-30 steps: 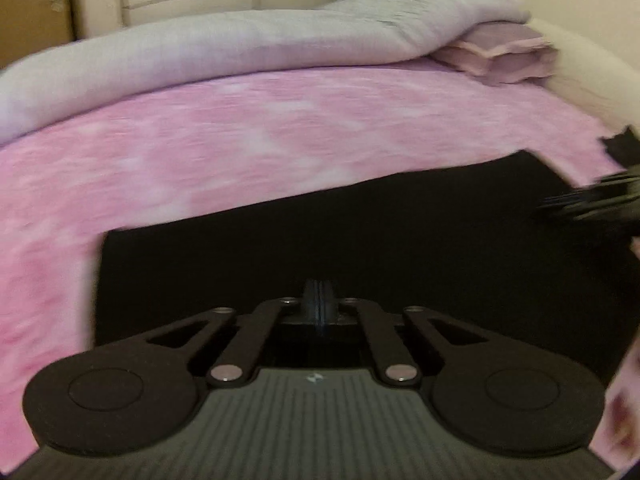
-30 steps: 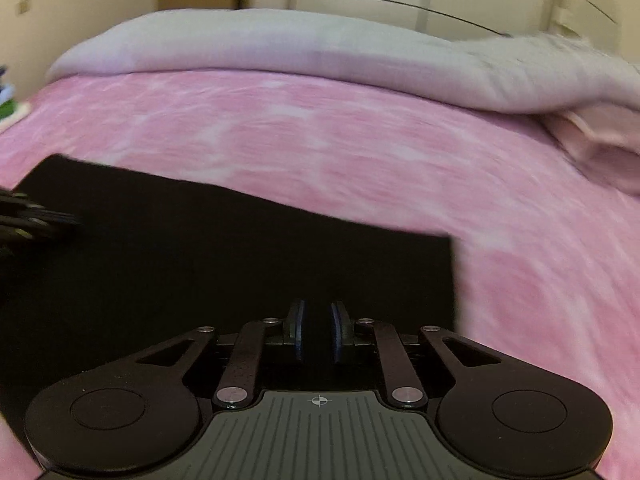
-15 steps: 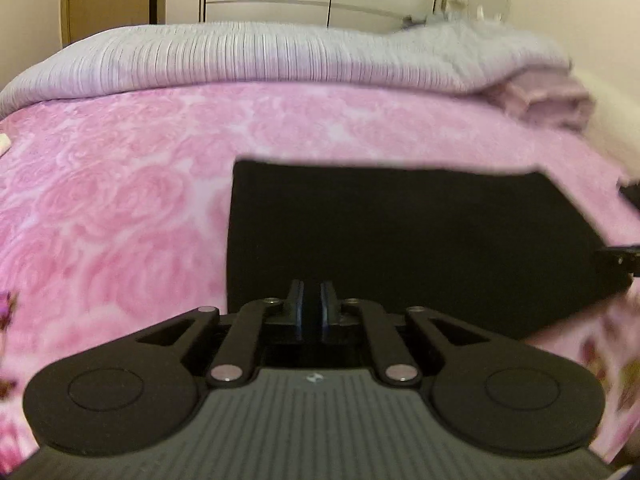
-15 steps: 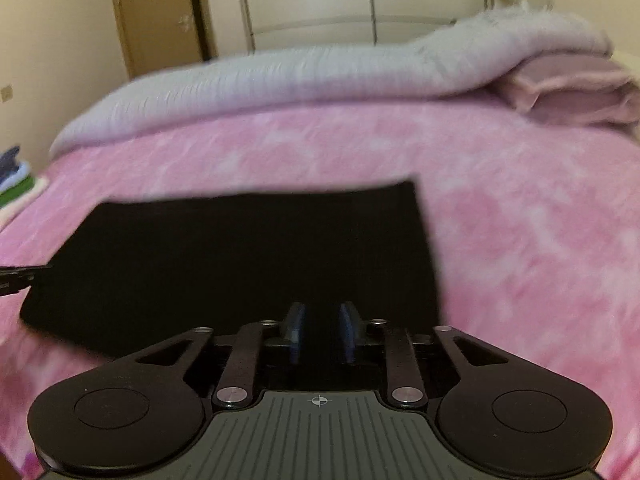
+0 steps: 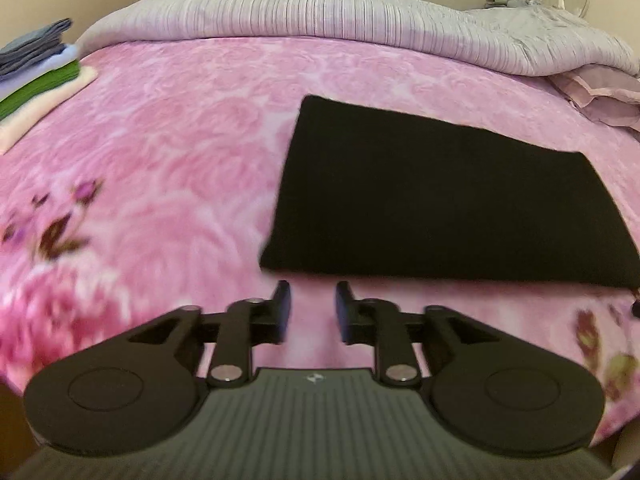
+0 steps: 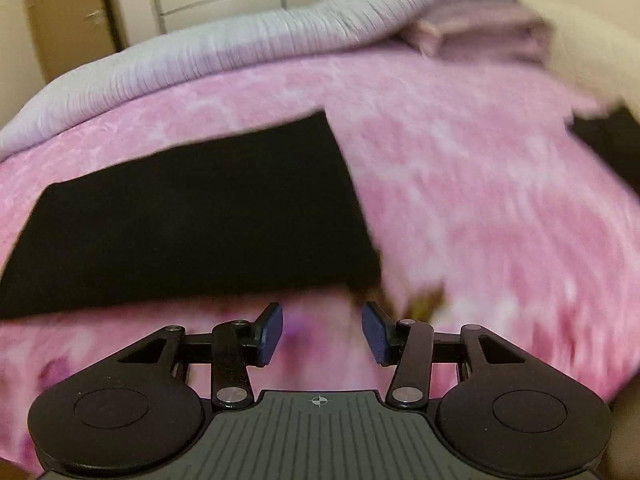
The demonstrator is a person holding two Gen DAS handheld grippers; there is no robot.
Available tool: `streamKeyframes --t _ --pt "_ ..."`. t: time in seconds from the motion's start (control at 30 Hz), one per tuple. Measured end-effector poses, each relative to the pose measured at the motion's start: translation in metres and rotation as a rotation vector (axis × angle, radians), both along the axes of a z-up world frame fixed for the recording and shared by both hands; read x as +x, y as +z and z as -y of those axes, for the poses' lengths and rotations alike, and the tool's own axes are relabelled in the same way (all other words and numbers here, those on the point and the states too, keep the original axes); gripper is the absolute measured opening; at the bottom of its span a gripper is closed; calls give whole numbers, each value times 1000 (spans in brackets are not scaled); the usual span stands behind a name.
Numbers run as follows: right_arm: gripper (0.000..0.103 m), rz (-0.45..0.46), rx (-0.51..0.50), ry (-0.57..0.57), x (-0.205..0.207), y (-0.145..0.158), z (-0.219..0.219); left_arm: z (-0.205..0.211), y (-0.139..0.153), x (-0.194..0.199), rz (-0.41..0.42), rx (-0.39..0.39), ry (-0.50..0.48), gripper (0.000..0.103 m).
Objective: Fold clothes
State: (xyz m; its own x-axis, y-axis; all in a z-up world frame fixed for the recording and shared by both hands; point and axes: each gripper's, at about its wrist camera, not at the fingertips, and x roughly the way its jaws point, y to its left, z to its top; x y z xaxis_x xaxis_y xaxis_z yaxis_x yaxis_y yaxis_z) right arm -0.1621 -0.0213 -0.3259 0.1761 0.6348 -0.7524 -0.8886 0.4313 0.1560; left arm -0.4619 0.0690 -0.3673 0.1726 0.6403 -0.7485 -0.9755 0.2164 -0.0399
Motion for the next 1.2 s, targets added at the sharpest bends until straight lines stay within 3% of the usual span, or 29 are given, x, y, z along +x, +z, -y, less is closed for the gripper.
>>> streamKeyframes --t 0.1,0.23,0.53,0.9,1.2 --pt "48 -102 -14 -8 -12 -9 21 32 1 4 30 -36 12 25" --pt "49 -22 -37 8 -30 4 35 63 7 9 10 -43 7 26" --pt "59 -19 16 34 -44 37 68 109 45 17 -16 65 -12 36" --pt "60 -49 44 7 -43 45 94 133 62 15 -36 117 -9 38" --pt "60 -58 33 -3 -41 40 94 131 56 16 -34 104 -17 38"
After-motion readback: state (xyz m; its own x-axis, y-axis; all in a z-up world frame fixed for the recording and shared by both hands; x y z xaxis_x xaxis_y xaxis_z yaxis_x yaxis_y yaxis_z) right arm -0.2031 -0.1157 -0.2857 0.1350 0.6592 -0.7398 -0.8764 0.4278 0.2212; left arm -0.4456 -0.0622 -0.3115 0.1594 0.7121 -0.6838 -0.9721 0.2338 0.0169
